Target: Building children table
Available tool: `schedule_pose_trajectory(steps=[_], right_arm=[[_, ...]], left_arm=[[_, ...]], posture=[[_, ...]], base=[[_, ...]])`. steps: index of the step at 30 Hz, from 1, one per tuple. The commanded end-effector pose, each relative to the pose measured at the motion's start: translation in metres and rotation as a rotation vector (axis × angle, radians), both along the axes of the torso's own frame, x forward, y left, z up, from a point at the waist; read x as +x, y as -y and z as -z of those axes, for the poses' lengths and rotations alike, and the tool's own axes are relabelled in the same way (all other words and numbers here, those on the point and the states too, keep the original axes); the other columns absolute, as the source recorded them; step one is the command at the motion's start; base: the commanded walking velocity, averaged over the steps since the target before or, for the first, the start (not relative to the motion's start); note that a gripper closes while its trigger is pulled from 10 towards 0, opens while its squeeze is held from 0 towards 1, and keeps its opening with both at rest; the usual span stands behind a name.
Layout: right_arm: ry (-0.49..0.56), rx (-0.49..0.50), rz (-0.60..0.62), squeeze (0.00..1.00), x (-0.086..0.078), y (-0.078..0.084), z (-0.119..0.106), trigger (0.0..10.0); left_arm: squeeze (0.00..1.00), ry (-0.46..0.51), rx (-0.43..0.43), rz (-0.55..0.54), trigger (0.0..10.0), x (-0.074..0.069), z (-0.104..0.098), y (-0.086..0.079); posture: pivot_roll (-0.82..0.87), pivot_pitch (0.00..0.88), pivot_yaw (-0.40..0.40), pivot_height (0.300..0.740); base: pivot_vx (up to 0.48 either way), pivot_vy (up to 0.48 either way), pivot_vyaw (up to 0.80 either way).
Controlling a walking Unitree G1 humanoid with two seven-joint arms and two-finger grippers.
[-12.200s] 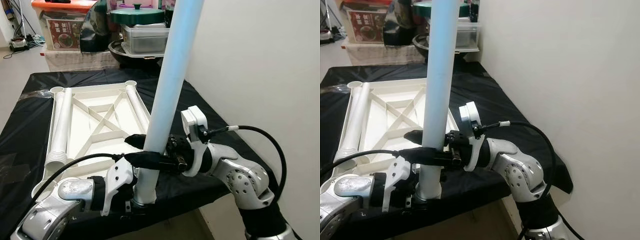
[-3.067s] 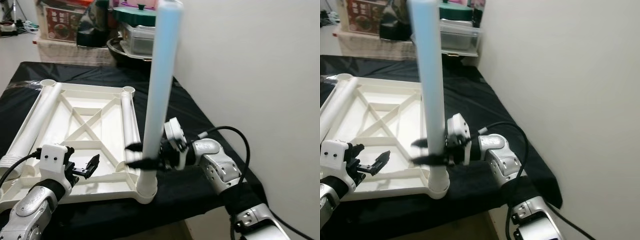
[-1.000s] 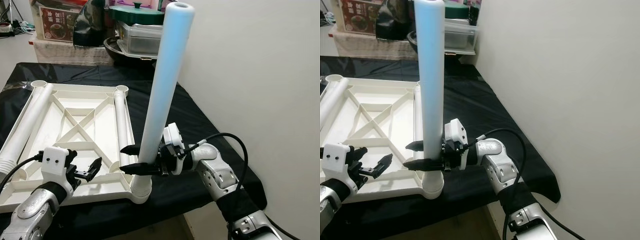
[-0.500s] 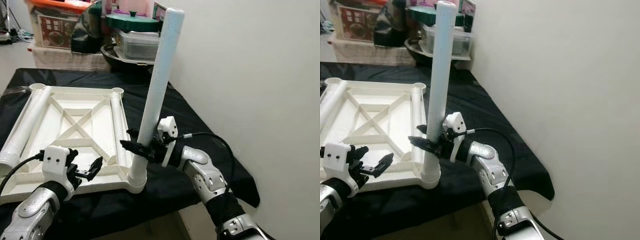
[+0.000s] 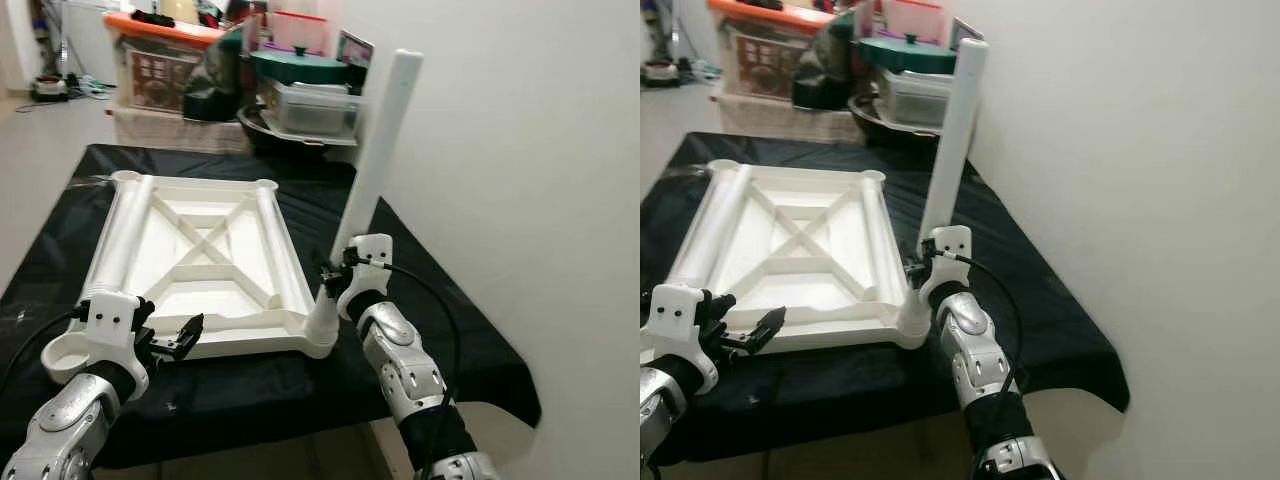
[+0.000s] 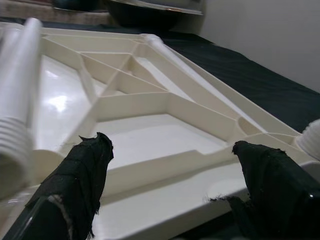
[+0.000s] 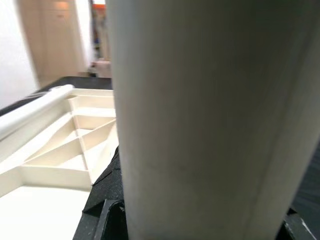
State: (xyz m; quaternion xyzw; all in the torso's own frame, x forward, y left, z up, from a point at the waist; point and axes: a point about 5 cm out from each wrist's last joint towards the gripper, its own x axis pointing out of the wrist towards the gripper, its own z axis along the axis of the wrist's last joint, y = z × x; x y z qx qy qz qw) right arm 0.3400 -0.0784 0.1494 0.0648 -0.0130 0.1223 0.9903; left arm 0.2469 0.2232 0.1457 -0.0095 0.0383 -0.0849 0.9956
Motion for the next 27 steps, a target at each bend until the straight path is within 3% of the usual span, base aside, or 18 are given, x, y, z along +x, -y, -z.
schedule_pose_trajectory(steps=[1, 5, 6, 7, 8, 16, 17, 22, 27], right_arm=[[-0.078, -0.053, 0.105, 0.00, -0.003, 0.019, 0.019, 0.0], [-0.056, -0.085, 0.104, 0.00, -0.004, 0.013, 0.015, 0.0], [-0.056, -0.085, 0.106, 0.00, -0.003, 0.013, 0.015, 2.7], [-0.056, -0.086, 0.118, 0.00, -0.002, 0.012, 0.014, 2.7], [-0.056, -0.084, 0.120, 0.00, -0.001, 0.012, 0.013, 10.0], [-0.037, -0.081, 0.134, 0.00, -0.001, 0.012, 0.005, 10.0], [-0.012, -0.047, 0.144, 1.00, -0.001, 0.015, -0.004, 10.0], [0.017, -0.026, 0.152, 1.00, -0.001, 0.017, -0.012, 10.0], [0.120, -0.001, 0.120, 1.00, -0.006, 0.020, -0.034, 10.0]], left_arm=[[0.00, -0.004, 0.000, 0.015, 10.0, 0.004, 0.002, 0.005], [0.00, -0.006, 0.000, 0.020, 10.0, 0.005, 0.003, 0.007], [0.00, -0.007, 0.000, 0.021, 10.0, 0.006, 0.003, 0.007], [0.00, -0.007, 0.000, 0.022, 10.0, 0.006, 0.003, 0.007], [0.00, -0.009, 0.002, 0.021, 10.0, 0.006, 0.003, 0.006], [0.00, -0.011, 0.003, 0.020, 10.0, 0.008, 0.004, 0.005], [0.00, -0.011, 0.004, 0.023, 10.0, 0.008, 0.005, 0.006], [0.00, -0.011, 0.004, 0.026, 10.0, 0.009, 0.005, 0.006], [0.00, -0.012, 0.009, 0.032, 10.0, 0.009, 0.005, 0.006]], posture=[[0.14, 0.000, -0.147, 0.740], [0.14, 0.000, -0.145, 0.740], [0.14, 0.000, -0.145, 0.740], [0.14, 0.000, -0.145, 0.740], [0.14, 0.000, -0.146, 0.740], [0.13, 0.000, -0.146, 0.740], [0.13, 0.000, -0.140, 0.740], [0.12, 0.000, -0.138, 0.740], [0.12, 0.000, -0.132, 0.740]], base=[[0.000, 0.000, 0.00], [0.000, 0.000, 0.00], [0.000, 0.000, 0.00], [0.000, 0.000, 0.00], [0.000, 0.000, 0.00], [0.000, 0.000, 0.00], [0.000, 0.000, 0.00], [0.000, 0.000, 0.00], [0.000, 0.000, 0.00]])
